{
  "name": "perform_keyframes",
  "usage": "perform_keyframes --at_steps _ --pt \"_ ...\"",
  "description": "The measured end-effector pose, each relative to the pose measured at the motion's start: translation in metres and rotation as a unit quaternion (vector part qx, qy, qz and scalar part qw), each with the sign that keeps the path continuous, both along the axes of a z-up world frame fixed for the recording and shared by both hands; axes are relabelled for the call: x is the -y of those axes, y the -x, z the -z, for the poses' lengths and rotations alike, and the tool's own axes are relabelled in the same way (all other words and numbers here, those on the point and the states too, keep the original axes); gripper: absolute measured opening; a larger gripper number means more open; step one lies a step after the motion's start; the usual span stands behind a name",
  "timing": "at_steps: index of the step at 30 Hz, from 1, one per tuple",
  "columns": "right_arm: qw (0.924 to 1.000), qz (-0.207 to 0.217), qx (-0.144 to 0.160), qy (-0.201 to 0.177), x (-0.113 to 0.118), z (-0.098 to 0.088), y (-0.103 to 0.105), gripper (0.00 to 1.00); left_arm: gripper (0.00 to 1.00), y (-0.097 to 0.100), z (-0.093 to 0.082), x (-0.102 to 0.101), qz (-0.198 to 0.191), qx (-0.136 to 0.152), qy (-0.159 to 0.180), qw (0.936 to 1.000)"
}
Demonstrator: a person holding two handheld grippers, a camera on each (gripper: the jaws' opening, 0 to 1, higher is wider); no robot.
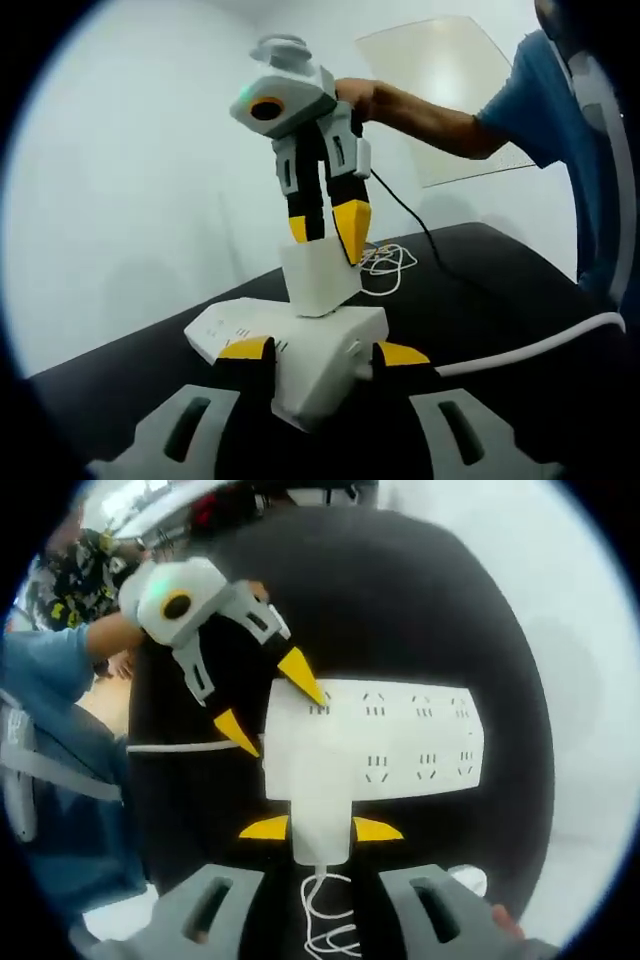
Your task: Insert the desk lamp plug into the socket, turn on the power strip switch, turn on the lamp switch, then turn off the lamp switch, turn off the power strip switch, and remove the plug from the socket.
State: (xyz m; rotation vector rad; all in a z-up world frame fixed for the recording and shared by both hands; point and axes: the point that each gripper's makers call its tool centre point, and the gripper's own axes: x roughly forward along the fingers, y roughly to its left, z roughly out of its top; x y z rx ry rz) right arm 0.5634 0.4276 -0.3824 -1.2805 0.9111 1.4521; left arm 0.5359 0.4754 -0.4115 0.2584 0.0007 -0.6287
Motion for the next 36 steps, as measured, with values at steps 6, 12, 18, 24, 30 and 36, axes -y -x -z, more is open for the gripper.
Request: perform_keyframes --at_steps 6,12,18,24,30,36 --pt "0.9959 0.009 -0.033 -0.084 0.003 0.002 -0.001 0.21 0.36 0.000 0.000 0.001 0.001 0.003 -0.002 1.0000" --pt "0.9907 0.018 -0.046 -0.126 0.012 0.008 -0.002 0.21 0.36 0.001 0.000 0.001 0.000 0.004 -0.003 1.0000" --pt "0.9854 0.033 -0.056 -0.158 0.016 0.015 -0.005 0.21 0.36 0.002 0.000 0.002 0.000 0.005 -0.004 1.0000" --pt "0.9779 0.038 -0.055 -0.198 0.014 0.013 -0.005 0.21 0.36 0.002 -0.001 0.002 0.000 0.007 -0.004 1.0000" --pt "0.9830 0.039 -0.047 -0.173 0.009 0.006 -0.003 0.21 0.36 0.003 -0.001 0.002 -0.001 0.007 -0.005 1.0000" --pt "0.9900 0.022 -0.031 -0.136 0.006 -0.008 -0.001 0.21 0.36 0.002 -0.001 0.002 -0.001 0.008 -0.004 1.0000"
